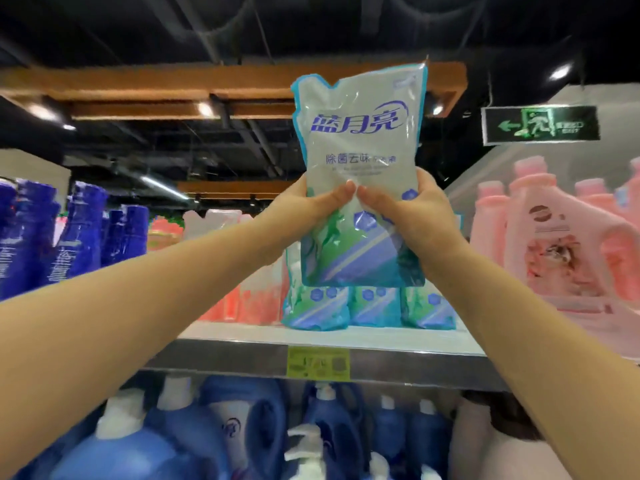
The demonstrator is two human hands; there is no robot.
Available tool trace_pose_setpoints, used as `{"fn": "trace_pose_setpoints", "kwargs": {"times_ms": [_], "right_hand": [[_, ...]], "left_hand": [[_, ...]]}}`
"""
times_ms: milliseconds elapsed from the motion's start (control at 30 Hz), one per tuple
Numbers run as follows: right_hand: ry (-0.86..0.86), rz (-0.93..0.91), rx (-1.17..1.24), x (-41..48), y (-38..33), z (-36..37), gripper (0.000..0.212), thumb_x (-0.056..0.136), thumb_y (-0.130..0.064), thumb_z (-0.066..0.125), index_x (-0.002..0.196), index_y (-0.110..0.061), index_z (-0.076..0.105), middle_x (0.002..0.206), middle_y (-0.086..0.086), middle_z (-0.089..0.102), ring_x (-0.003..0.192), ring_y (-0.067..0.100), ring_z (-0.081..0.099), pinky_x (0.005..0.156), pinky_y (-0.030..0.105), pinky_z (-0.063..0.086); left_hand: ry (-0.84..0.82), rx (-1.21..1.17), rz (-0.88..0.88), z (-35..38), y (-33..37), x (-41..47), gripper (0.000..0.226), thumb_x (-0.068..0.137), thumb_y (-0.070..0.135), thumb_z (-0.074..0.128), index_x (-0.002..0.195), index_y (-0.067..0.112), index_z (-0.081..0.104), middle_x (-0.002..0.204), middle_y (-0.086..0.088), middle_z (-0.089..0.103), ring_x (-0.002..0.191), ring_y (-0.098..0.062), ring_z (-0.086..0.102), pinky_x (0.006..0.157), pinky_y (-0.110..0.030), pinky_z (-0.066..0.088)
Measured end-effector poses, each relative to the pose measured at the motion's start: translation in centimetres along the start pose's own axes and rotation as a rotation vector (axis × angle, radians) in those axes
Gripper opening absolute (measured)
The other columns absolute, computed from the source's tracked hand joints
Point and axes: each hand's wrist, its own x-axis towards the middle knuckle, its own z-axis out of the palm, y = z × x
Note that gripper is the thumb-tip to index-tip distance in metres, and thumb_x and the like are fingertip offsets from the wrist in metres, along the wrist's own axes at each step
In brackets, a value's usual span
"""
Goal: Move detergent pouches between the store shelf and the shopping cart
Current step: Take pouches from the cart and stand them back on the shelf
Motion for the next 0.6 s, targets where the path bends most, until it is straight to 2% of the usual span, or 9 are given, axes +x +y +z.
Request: {"fn": "trace_pose_setpoints", "kwargs": {"times_ms": [100, 200, 267, 333, 367, 400, 467, 533, 600], "right_hand": [[-0.013, 0.009, -0.038, 2.4, 3.5, -0.3, 0.061, 0.070, -0.014, 0.081, 0.123, -0.009, 0.052, 0.107, 0.007, 0.069, 0.094, 0.019, 0.068, 0.086, 0.034, 0.055], [-0.043, 0.025, -0.097, 2.9, 6.4, -0.9, 0.062, 0.070, -0.016, 0.080, 0.125, -0.013, 0.051, 0.102, 0.001, 0.069, 0.085, 0.010, 0.067, 0.077, 0.022, 0.057], [-0.063, 0.038, -0.181, 2.5, 7.8, -1.3, 0.066, 0.063, -0.028, 0.082, 0.120, -0.019, 0.052, 0.094, -0.007, 0.070, 0.078, 0.003, 0.068, 0.073, 0.019, 0.056], [-0.079, 0.062, -0.261, 2.4, 9.1, -1.9, 0.068, 0.056, -0.036, 0.081, 0.116, -0.023, 0.053, 0.086, -0.010, 0.070, 0.068, -0.003, 0.066, 0.066, 0.017, 0.053], [-0.088, 0.087, -0.287, 2.3, 9.7, -2.3, 0.064, 0.059, -0.031, 0.082, 0.115, -0.022, 0.053, 0.082, -0.010, 0.069, 0.059, -0.004, 0.063, 0.059, 0.014, 0.050], [-0.090, 0.122, -0.301, 2.4, 10.2, -2.8, 0.057, 0.064, -0.024, 0.082, 0.113, -0.021, 0.052, 0.077, -0.009, 0.068, 0.050, -0.004, 0.059, 0.052, 0.012, 0.047], [-0.089, 0.196, -0.324, 2.6, 11.3, -3.8, 0.048, 0.070, -0.015, 0.080, 0.110, -0.016, 0.053, 0.063, -0.007, 0.064, 0.039, -0.001, 0.050, 0.044, 0.013, 0.044], [-0.109, 0.261, -0.354, 2.6, 12.2, -4.8, 0.048, 0.071, -0.014, 0.080, 0.111, -0.011, 0.054, 0.058, -0.007, 0.062, 0.039, 0.001, 0.047, 0.042, 0.015, 0.042], [-0.160, 0.342, -0.398, 3.1, 12.8, -5.6, 0.053, 0.072, -0.020, 0.080, 0.117, -0.010, 0.054, 0.065, -0.003, 0.064, 0.044, 0.003, 0.051, 0.045, 0.017, 0.044]], "left_hand": [[-0.040, -0.045, -0.102, 0.3, -2.9, 2.6, 0.049, 0.083, 0.037, 0.063, 0.128, 0.025, 0.049, 0.111, 0.002, 0.066, 0.090, -0.012, 0.065, 0.068, -0.023, 0.055], [-0.082, -0.104, -0.202, 1.1, -6.0, 4.1, 0.049, 0.079, 0.035, 0.067, 0.125, 0.022, 0.053, 0.103, 0.001, 0.068, 0.091, -0.016, 0.066, 0.079, -0.034, 0.056], [-0.103, -0.197, -0.269, 2.1, -8.4, 4.8, 0.047, 0.079, 0.032, 0.069, 0.122, 0.020, 0.057, 0.106, -0.004, 0.070, 0.096, -0.022, 0.067, 0.088, -0.040, 0.054], [-0.117, -0.261, -0.293, 3.4, -10.3, 5.5, 0.039, 0.080, 0.025, 0.069, 0.118, 0.016, 0.061, 0.105, -0.009, 0.071, 0.093, -0.024, 0.069, 0.084, -0.038, 0.056], [-0.119, -0.269, -0.290, 4.0, -11.2, 5.8, 0.034, 0.081, 0.022, 0.070, 0.113, 0.016, 0.063, 0.102, -0.009, 0.071, 0.089, -0.022, 0.069, 0.082, -0.036, 0.057], [-0.115, -0.272, -0.289, 4.7, -12.2, 6.1, 0.032, 0.079, 0.022, 0.072, 0.109, 0.016, 0.064, 0.100, -0.009, 0.071, 0.087, -0.022, 0.070, 0.082, -0.036, 0.057], [-0.130, -0.253, -0.312, 5.8, -13.7, 6.4, 0.045, 0.067, 0.032, 0.080, 0.107, 0.017, 0.066, 0.100, -0.009, 0.072, 0.092, -0.025, 0.069, 0.089, -0.044, 0.054], [-0.136, -0.244, -0.360, 6.6, -14.6, 6.6, 0.050, 0.062, 0.036, 0.083, 0.105, 0.015, 0.067, 0.098, -0.009, 0.072, 0.092, -0.026, 0.068, 0.089, -0.044, 0.053], [-0.152, -0.177, -0.382, 7.3, -15.0, 6.6, 0.042, 0.068, 0.039, 0.079, 0.100, 0.014, 0.067, 0.089, -0.005, 0.071, 0.084, -0.020, 0.067, 0.079, -0.036, 0.055]]}}
